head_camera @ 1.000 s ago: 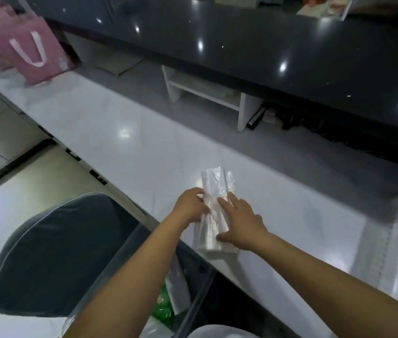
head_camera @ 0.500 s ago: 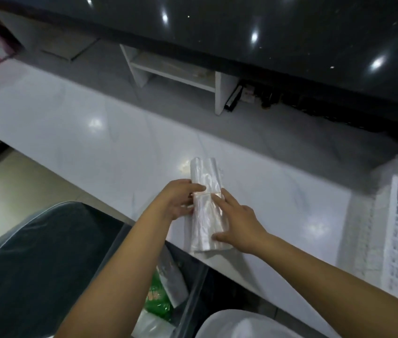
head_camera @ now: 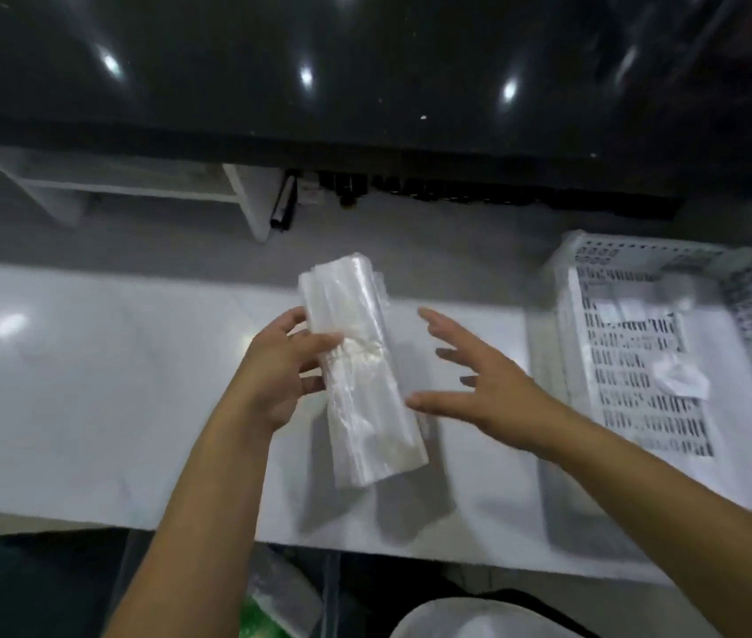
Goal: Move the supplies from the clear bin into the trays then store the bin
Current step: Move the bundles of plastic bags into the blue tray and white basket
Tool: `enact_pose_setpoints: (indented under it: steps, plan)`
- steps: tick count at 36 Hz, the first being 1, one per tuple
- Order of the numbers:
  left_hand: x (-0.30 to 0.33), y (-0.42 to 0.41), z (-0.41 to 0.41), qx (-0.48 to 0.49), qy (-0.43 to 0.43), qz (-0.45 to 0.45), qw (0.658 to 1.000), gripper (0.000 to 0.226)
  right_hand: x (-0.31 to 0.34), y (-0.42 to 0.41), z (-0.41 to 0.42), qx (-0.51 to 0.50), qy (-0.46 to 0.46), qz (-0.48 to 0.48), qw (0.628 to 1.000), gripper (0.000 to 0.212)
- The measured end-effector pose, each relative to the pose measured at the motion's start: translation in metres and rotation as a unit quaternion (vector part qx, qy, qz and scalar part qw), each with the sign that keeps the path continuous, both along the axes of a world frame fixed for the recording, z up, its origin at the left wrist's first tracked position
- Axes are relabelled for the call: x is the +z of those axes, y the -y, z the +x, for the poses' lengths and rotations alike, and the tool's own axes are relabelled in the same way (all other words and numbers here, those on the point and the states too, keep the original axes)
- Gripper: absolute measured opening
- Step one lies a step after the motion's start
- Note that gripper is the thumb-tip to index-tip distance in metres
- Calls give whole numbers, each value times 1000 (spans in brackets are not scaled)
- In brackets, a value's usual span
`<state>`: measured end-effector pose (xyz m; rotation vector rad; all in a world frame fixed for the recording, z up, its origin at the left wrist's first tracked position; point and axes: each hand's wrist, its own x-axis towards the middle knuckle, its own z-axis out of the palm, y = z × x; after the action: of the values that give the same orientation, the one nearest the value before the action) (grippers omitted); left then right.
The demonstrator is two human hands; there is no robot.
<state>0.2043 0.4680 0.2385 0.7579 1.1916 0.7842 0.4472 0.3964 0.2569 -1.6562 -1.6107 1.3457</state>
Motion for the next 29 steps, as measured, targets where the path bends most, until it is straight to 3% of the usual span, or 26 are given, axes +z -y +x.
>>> enact_pose_setpoints:
  steps: [5, 11, 14, 19, 24, 29]
  plan:
    - [19, 0, 71, -32, 94, 17, 995, 45, 45, 22, 78, -65, -89, -85, 990, 96]
    - [43, 26, 172, -127, 179, 19, 976, 45, 77, 61, 153, -129, -61, -141, 980, 80]
    - [54, 45, 220, -162, 190, 20, 968, 44, 84, 88, 185, -179, -68, -131, 973, 77]
    - [67, 74, 288, -185, 186, 35, 964, 46, 84, 125, 242, -191, -115, -96, 970, 44]
    - [75, 94, 348, -190, 186, 43, 963, 48, 80, 142, 309, -192, -151, -68, 967, 40]
    - [81, 115, 404, -184, 184, 83, 962, 49, 88, 149, 384, -139, -115, -27, 983, 35]
